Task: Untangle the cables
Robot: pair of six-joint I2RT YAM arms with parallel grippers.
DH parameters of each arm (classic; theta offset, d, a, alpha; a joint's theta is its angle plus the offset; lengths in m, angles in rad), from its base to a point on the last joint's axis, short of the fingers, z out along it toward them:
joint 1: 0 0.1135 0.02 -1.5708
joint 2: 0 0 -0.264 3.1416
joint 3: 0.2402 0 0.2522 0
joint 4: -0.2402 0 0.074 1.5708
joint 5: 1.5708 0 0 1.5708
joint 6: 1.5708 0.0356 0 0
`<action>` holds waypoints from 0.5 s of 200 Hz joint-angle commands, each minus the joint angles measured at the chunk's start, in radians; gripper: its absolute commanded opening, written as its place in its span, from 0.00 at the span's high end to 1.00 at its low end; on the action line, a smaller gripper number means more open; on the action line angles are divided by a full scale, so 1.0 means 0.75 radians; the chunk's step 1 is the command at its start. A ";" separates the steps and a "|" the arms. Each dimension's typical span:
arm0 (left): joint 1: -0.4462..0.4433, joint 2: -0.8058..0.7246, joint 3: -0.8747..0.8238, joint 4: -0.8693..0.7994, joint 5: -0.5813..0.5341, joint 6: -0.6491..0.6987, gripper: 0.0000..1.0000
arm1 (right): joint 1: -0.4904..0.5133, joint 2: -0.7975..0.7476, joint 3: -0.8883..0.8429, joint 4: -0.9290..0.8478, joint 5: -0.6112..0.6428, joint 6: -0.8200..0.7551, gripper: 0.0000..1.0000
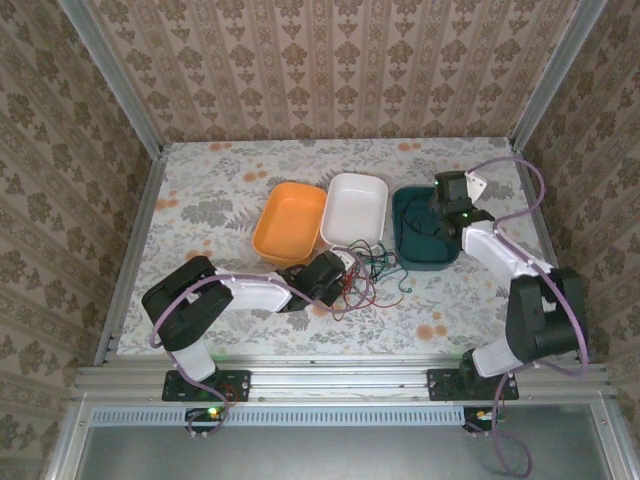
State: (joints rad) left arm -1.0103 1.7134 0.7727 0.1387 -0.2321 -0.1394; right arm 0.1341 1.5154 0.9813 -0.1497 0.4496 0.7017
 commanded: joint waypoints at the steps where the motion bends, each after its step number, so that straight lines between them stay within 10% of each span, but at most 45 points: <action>1: 0.032 0.023 -0.034 -0.206 0.010 -0.024 1.00 | -0.030 0.102 0.069 -0.070 0.080 0.208 0.42; 100: 0.041 0.035 -0.056 -0.206 0.021 -0.053 1.00 | -0.144 0.331 0.234 -0.035 0.019 0.366 0.44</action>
State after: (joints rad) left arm -1.0008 1.7126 0.7731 0.1379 -0.2111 -0.1593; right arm 0.0429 1.7256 1.1282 -0.1829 0.4595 0.9245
